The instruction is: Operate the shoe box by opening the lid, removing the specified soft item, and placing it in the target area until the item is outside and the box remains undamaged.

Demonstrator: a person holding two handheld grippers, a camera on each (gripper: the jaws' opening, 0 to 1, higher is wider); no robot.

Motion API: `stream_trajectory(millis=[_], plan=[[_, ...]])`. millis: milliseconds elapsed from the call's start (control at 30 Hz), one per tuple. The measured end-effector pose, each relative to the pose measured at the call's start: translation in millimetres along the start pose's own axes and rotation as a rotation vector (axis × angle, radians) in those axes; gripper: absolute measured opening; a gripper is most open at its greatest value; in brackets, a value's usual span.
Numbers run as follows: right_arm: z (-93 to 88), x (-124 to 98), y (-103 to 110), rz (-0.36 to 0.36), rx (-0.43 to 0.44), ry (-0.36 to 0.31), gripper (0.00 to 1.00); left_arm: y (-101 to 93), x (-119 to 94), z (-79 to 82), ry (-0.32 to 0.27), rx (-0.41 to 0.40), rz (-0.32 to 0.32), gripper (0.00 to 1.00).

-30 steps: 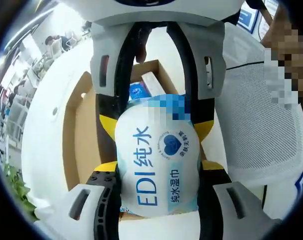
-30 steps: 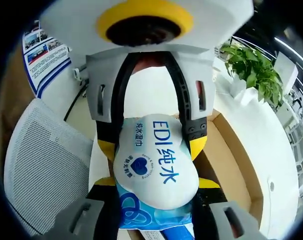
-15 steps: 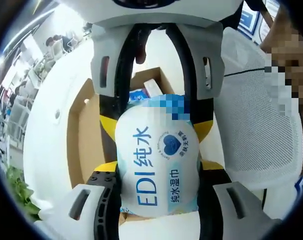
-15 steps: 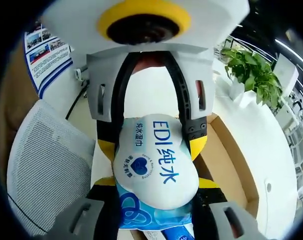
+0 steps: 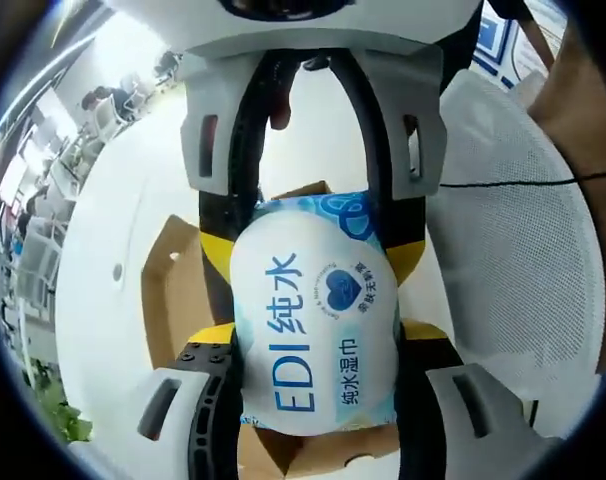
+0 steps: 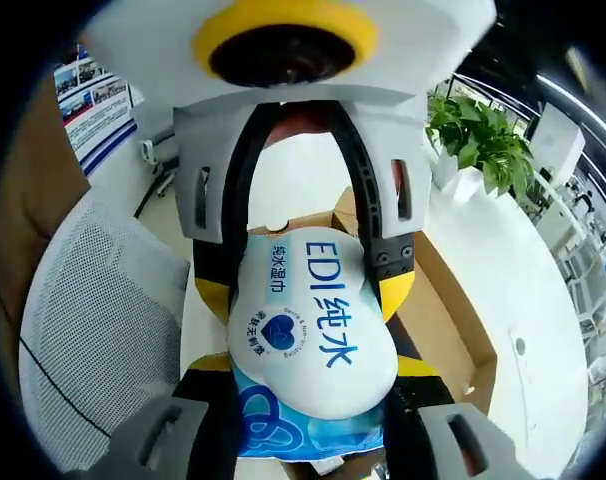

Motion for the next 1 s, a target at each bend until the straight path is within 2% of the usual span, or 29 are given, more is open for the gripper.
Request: stream_trajectory(millis=[500,800,1000], plan=[[-55.5,-42.9,-13.9,-0.049,0.068,0.013,0.54,14.5,32.5,65.4,-0.015,0.081,-0.040,0.60],[-82.8,-63.6,-22.7,-0.064,0.095,0.029,0.54,21.5,47.8,95.3,-0.031,0.108,-0.055,0.60],[-95.3,-71.2,-30.9,-0.067,0.097,0.039,0.54,28.8,56.6,108.7,-0.039,0.111,-0.055,0.60]])
Point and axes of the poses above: the point that each gripper's makers call its tool centre point, and the gripper's own axes: x roughly forward along the fingers, y roughly to its left, z roughly out of its top, the point moved 4 cm from there along -x, roughly backward along the fingers, and after that the axes turned 2 degrees about x, right-handed, at the moved point
